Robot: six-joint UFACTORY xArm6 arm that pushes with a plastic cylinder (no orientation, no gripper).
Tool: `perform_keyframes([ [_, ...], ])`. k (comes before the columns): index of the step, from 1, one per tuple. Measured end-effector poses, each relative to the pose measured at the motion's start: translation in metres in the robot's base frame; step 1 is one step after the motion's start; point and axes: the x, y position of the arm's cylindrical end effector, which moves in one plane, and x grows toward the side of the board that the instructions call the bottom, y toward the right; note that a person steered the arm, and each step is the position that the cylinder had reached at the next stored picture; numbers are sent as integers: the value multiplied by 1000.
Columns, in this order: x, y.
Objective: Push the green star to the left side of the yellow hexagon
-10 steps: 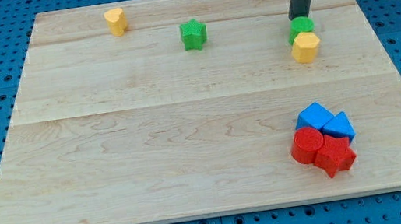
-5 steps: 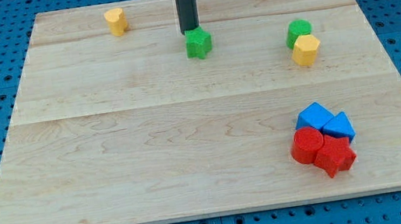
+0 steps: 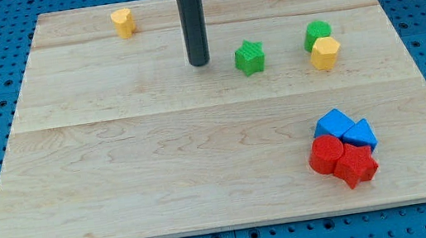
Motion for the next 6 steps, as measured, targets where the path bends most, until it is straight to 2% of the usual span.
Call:
perform_keyframes([
  [1, 15, 72],
  [3, -4, 11],
  [4, -12, 56],
  [5, -6, 56],
  [6, -4, -62],
])
